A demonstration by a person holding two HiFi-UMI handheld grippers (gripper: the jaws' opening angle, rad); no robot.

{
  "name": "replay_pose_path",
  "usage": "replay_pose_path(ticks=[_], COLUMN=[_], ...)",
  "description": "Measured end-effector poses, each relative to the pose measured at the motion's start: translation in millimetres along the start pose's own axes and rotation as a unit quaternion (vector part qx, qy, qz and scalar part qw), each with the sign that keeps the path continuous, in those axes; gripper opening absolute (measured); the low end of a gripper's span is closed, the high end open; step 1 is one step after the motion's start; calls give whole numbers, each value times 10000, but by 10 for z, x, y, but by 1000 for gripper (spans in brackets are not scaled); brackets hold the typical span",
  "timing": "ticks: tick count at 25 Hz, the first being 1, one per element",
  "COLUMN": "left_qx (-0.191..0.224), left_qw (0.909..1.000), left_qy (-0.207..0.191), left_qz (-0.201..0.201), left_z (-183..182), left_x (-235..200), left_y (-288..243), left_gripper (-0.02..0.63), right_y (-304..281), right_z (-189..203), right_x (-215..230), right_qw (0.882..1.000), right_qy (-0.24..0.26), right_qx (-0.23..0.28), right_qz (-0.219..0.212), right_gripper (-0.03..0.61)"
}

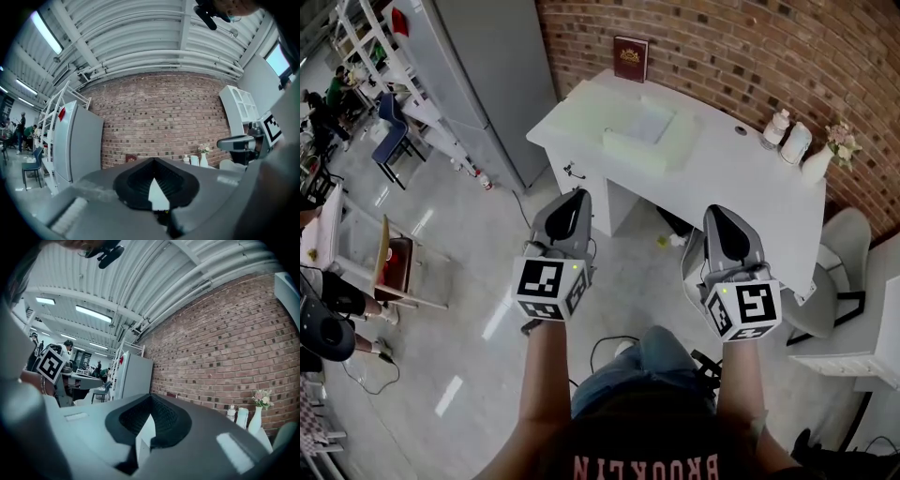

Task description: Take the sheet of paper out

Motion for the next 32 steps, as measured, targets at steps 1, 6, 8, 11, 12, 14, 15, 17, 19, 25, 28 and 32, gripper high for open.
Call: replay_pose_path(ticks=[1, 6, 8, 11, 12, 14, 15, 17, 19, 25, 28, 32], left_qx=[-2, -42, -49, -48, -45, -58, -76, -115, -105, -45, -191, -389], left_qw=[10000, 9999, 9999, 10000, 10000, 10000, 9999, 9999, 9998, 9979, 9964, 9934], left_qy=[36, 59, 38, 25, 34, 63, 74, 74, 91, 150, 234, 243], left_qz=[-26, -97, -96, -57, -45, -23, -2, 66, 151, 636, 795, 1054], left_z=[22, 120, 163, 243, 275, 343, 378, 443, 500, 675, 763, 878], left_x=[-60, -316, -393, -507, -547, -637, -685, -786, -901, -1228, -1389, -1516], left_y=[-11, -130, -225, -406, -482, -666, -769, -991, -1233, -2074, -2517, -3077], left_gripper=[-3, -3, -3, -3, -3, -3, -3, -3, -3, -2, -2, -2], right_y=[-55, -359, -498, -738, -832, -1039, -1149, -1376, -1616, -2366, -2722, -3092], right_z=[7, 57, 79, 127, 148, 183, 196, 218, 252, 339, 370, 427], right_x=[-7, -17, 10, 73, 103, 173, 210, 285, 376, 748, 962, 1273], right_qw=[10000, 10000, 10000, 10000, 10000, 10000, 10000, 10000, 9999, 9994, 9987, 9974], right_qy=[-7, -42, -36, -9, -5, -10, -16, -23, -30, -109, -176, -266], right_qx=[7, -16, -6, -31, -48, -68, -71, -78, -92, -191, -247, -298], right_qz=[10, -26, -33, -54, -66, -71, -57, -18, 30, 257, 401, 593], right_gripper=[-3, -3, -3, -3, -3, -3, -3, -3, -3, -3, -2, -3])
Point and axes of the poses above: the fingertips, and each gripper's own axes: y backward along the fingers, x to its right, z out of its underside, the point moved 6 cm from there along y, backward along the fingers, and after that the axes turned 12 degrees about -y, right-handed, at the moved point
